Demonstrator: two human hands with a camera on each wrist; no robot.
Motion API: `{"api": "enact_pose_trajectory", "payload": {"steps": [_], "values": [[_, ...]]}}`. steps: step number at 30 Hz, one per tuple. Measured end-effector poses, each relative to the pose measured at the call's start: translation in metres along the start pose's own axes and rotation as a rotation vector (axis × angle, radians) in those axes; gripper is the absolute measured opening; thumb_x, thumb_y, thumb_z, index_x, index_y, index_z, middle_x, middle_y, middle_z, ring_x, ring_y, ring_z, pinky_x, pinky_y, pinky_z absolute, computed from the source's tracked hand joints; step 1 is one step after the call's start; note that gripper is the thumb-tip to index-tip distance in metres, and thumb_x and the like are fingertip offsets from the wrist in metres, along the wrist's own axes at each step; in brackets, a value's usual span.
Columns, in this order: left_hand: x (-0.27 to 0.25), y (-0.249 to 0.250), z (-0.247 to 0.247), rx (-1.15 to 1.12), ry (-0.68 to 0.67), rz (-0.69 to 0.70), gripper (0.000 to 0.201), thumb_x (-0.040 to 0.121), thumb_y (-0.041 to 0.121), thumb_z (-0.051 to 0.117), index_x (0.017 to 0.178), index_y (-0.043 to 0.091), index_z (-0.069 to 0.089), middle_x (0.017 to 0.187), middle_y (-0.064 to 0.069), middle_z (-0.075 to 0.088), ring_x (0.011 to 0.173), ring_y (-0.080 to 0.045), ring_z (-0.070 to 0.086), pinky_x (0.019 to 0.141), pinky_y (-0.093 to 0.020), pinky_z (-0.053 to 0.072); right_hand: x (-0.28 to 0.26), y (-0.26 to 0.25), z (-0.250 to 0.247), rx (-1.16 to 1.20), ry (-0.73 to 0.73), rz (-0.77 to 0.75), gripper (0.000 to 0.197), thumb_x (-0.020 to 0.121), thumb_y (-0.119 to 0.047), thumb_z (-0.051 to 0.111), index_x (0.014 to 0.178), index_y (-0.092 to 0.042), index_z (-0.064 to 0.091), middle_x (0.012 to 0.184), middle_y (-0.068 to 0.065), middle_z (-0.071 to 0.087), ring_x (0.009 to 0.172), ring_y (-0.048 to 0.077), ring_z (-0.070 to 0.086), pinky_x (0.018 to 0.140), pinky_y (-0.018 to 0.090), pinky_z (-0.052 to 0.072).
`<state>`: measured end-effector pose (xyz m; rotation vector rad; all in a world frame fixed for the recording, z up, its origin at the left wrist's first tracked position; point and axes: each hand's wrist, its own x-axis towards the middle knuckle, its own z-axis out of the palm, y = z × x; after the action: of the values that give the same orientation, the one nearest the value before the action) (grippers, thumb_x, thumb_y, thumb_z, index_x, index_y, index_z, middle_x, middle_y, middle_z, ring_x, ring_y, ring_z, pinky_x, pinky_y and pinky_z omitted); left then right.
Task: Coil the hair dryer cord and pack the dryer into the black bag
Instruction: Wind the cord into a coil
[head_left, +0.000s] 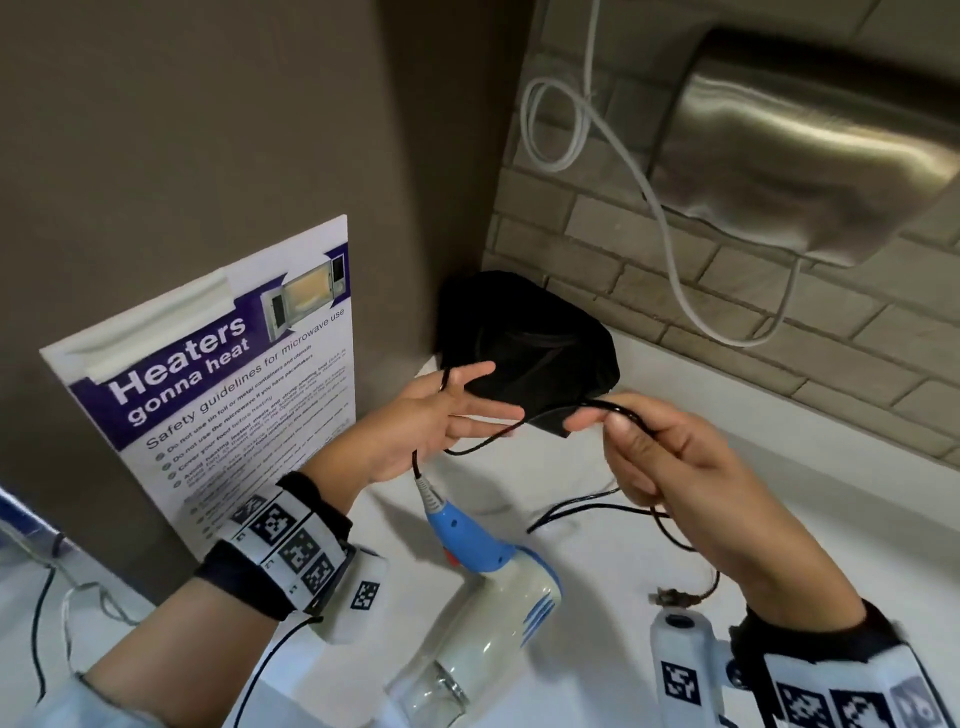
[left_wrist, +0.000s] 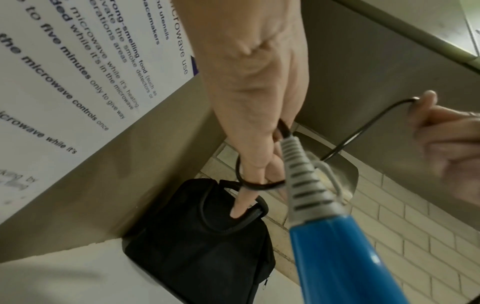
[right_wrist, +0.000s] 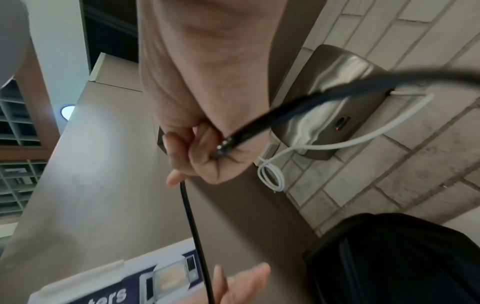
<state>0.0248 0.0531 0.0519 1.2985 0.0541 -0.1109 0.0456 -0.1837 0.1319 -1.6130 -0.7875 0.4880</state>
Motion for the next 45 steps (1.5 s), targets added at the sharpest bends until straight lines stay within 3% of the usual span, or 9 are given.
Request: {"api": "enact_pose_trajectory", "payload": {"steps": [2, 5, 11, 17, 25, 29, 34, 40, 45], "values": [[-0.001, 0.003, 0.004, 0.032, -0.058, -0.058, 0.066, 0.088, 0.051, 0.041, 0.145, 0.018, 0.032, 0.115, -0.015, 0.070, 0.108, -0.033, 0.066, 0.101, -0.027, 0.043, 0.008, -0.012, -0.004, -0.044, 0.066, -0.055, 0.017, 0.091, -0.025, 0.054, 0.091, -0.017, 0.070, 0.054, -0.017, 0.050, 0.051, 0.002, 0.034, 0.048, 0.013, 0.026], [-0.003, 0.003, 0.011, 0.083, -0.146, -0.138, 0.061, 0.095, 0.047, 0.027, 0.145, 0.012, 0.029, 0.109, -0.020, 0.071, 0.105, -0.038, 0.067, 0.072, -0.011, 0.046, 0.021, -0.029, -0.010, -0.096, 0.080, -0.146, 0.017, 0.088, -0.021, 0.056, 0.091, -0.007, 0.065, 0.061, -0.018, 0.059, 0.052, -0.003, 0.043, 0.051, 0.009, 0.032], [-0.014, 0.007, 0.013, 0.212, -0.458, -0.178, 0.094, 0.069, 0.064, 0.060, 0.144, 0.014, 0.030, 0.109, -0.011, 0.072, 0.105, -0.037, 0.067, 0.100, -0.032, 0.043, 0.057, -0.036, -0.010, -0.167, 0.180, -0.191, 0.016, 0.095, -0.010, 0.048, 0.092, -0.002, 0.062, 0.076, -0.007, 0.061, 0.056, -0.006, 0.052, 0.054, 0.004, 0.036], [-0.023, 0.005, 0.015, 0.251, -0.590, -0.183, 0.044, 0.102, 0.014, 0.037, 0.145, 0.020, 0.033, 0.128, -0.022, 0.060, 0.107, -0.021, 0.067, 0.092, -0.023, 0.047, 0.103, 0.013, -0.010, -0.225, 0.345, -0.158, 0.013, 0.094, -0.026, 0.056, 0.090, -0.023, 0.068, 0.086, -0.007, 0.069, 0.081, 0.004, 0.063, 0.074, 0.020, 0.046], [-0.027, 0.005, 0.018, -0.057, -0.665, -0.015, 0.085, 0.095, -0.014, 0.028, 0.139, 0.058, 0.019, 0.145, -0.010, 0.046, 0.130, -0.042, 0.045, 0.111, -0.049, 0.035, 0.110, 0.095, -0.001, -0.385, 0.300, -0.043, 0.016, 0.094, -0.025, 0.056, 0.086, -0.026, 0.070, 0.079, -0.013, 0.069, 0.072, -0.002, 0.063, 0.071, 0.025, 0.049], [-0.025, 0.002, 0.024, -0.227, -0.559, 0.104, 0.104, 0.083, -0.027, 0.018, 0.142, 0.057, 0.007, 0.153, -0.007, 0.035, 0.132, -0.042, 0.042, 0.111, -0.045, 0.035, 0.094, 0.128, 0.011, -0.659, 0.131, 0.072, 0.016, 0.093, -0.034, 0.053, 0.086, -0.025, 0.064, 0.082, -0.003, 0.071, 0.079, 0.019, 0.068, 0.071, 0.040, 0.054], [-0.019, -0.008, 0.013, -0.444, -0.242, 0.186, 0.105, 0.079, -0.026, 0.027, 0.143, 0.055, 0.013, 0.156, 0.003, 0.029, 0.139, -0.028, 0.037, 0.115, -0.046, 0.024, 0.057, 0.120, 0.024, -0.891, -0.013, 0.147, 0.020, 0.094, -0.042, 0.049, 0.099, -0.039, 0.068, 0.067, -0.032, 0.062, 0.059, -0.007, 0.053, 0.056, 0.020, 0.036], [-0.007, -0.020, -0.002, -0.516, 0.033, 0.170, 0.091, 0.088, -0.021, 0.036, 0.142, 0.051, 0.026, 0.151, 0.006, 0.040, 0.134, -0.024, 0.046, 0.114, -0.045, 0.028, 0.022, 0.109, 0.030, -1.025, -0.036, 0.071, 0.021, 0.094, -0.051, 0.041, 0.106, -0.045, 0.058, 0.092, -0.020, 0.071, 0.079, 0.003, 0.062, 0.065, 0.024, 0.050], [-0.001, -0.019, -0.007, -0.541, 0.207, 0.169, 0.058, 0.092, -0.017, 0.031, 0.144, 0.008, 0.033, 0.142, -0.010, 0.051, 0.127, -0.028, 0.052, 0.102, -0.047, 0.045, 0.008, 0.099, 0.020, -1.052, 0.031, 0.023, 0.027, 0.092, -0.055, 0.033, 0.101, -0.044, 0.056, 0.085, -0.021, 0.069, 0.073, 0.004, 0.060, 0.060, 0.026, 0.051]]}}
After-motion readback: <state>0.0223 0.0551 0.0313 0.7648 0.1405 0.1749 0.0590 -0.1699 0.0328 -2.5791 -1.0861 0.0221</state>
